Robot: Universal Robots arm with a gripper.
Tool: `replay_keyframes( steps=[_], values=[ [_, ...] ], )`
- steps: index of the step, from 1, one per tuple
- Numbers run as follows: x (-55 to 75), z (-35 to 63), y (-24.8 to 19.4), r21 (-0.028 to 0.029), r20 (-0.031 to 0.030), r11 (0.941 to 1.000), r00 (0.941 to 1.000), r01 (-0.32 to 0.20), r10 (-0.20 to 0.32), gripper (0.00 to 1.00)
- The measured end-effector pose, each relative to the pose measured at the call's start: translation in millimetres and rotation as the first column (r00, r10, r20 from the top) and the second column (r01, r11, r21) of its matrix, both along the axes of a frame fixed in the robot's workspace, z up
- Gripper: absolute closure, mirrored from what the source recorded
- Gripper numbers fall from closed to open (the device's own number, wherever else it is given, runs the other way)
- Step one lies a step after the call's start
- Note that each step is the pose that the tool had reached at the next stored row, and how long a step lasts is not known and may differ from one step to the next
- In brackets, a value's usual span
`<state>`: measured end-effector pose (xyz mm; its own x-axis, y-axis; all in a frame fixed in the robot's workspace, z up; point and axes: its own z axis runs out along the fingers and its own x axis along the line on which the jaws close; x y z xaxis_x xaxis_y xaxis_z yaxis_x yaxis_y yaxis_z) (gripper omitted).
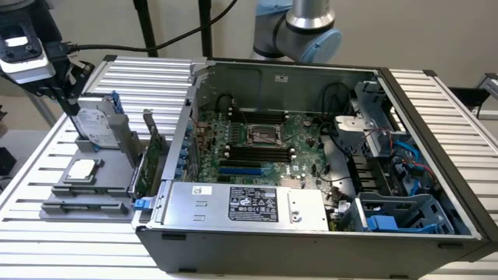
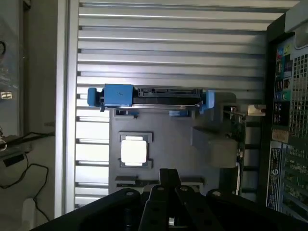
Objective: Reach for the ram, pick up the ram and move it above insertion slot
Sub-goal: 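Reach for the ram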
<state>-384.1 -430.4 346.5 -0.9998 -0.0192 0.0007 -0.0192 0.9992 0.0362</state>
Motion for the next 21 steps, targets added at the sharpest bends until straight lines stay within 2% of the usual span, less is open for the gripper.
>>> replay_keyframes(
  steps=[10,13,15,17,18,19,21],
  values=[
    [-0.4,-7.1,-42.4,-0.0059,0.0002,1.0,1.0,0.0,0.0,0.89],
    [-0.7,-9.2,-54.0,-0.0097,0.0001,1.0,1.0,0.0,0.0,0.89],
    [-0.9,-10.3,-60.7,-0.0143,0.0001,0.9999,1.0,0.0,0.0,0.89],
    [-1.1,-11.2,-66.1,-0.0215,0.0,0.9998,1.0,0.0,0.0,0.89],
    [-1.2,-11.9,-67.0,-0.0262,0.0003,0.9997,1.0,0.0,0.0,0.89],
    [-1.2,-11.9,-67.1,-0.0283,0.0001,0.9996,1.0,0.0,0.0,0.89],
    [-1.2,-11.8,-67.1,-0.0284,0.0001,0.9996,1.0,0.0,0.0,0.89]
  ],
)
